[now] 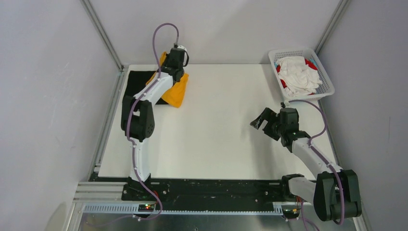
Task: Fold and stack the t-shirts
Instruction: Put the neatly folded tshirt into the corner of the board with the left arm
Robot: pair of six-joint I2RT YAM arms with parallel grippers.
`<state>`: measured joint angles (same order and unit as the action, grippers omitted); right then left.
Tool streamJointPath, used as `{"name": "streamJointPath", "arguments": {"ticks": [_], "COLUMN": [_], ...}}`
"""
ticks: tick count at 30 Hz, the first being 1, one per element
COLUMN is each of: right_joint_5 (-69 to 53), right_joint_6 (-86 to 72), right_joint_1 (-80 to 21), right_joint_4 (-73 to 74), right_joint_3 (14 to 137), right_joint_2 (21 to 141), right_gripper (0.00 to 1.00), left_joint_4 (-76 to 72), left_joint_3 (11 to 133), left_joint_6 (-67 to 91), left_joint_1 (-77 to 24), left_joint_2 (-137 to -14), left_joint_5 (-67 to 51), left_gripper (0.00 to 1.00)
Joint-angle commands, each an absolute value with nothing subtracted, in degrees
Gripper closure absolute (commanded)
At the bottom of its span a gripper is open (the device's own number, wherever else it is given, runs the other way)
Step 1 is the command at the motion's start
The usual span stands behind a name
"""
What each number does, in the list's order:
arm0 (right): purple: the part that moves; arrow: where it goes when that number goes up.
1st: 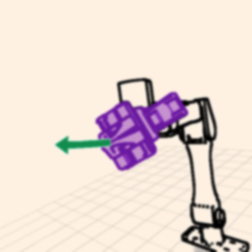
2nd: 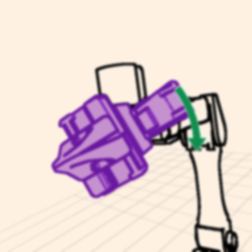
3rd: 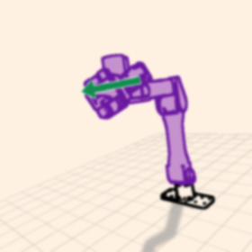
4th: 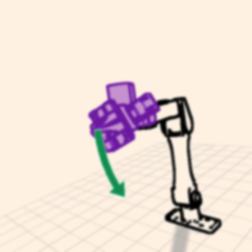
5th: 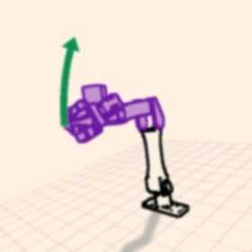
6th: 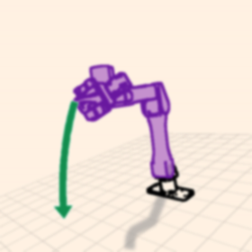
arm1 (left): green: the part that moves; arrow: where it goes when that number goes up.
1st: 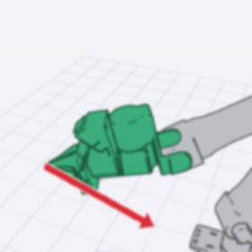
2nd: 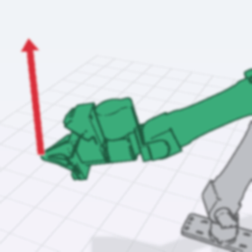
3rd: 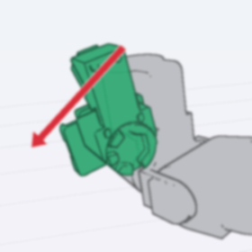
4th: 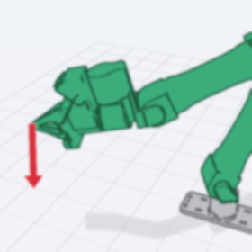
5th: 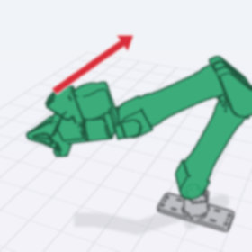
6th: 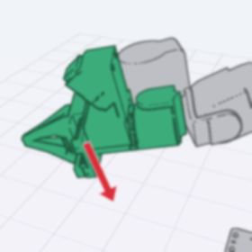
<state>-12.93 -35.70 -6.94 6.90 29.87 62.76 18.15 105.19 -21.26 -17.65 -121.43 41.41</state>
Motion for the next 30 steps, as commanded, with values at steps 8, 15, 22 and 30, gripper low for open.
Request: {"name": "streamJointPath", "arguments": {"ticks": [8, 15, 22, 30], "right_joint_5": [-13.6, -13.8, -13.7, -13.6], "right_joint_6": [-34.8, -34.9, -34.8, -34.8], "right_joint_1": [-6.4, -6.3, -6.4, -6.4], "right_joint_4": [4.6, 4.7, 5.1, 5.1], "right_joint_3": [30.4, 30.3, 30.4, 30.4], "right_joint_2": [63.8, 64.0, 63.9, 64.2], "right_gripper": [0.01, 0.01, 0.0, 0.01], "left_joint_4": [15.3, 15.3, 15.3, 15.3], "left_joint_3": [110.9, 110.8, 111.2, 107.7], "left_joint_6": [-26.6, -25.8, -24.8, -21.0], "left_joint_1": [-17.1, -17.1, -16.9, -14.5], "left_joint_2": [-116.1, -113.0, -111.1, -112.1], "left_joint_5": [46.5, 45.2, 42.1, 37.6], "left_gripper": [1.0, 1.0, 1.0, 1.0]}}
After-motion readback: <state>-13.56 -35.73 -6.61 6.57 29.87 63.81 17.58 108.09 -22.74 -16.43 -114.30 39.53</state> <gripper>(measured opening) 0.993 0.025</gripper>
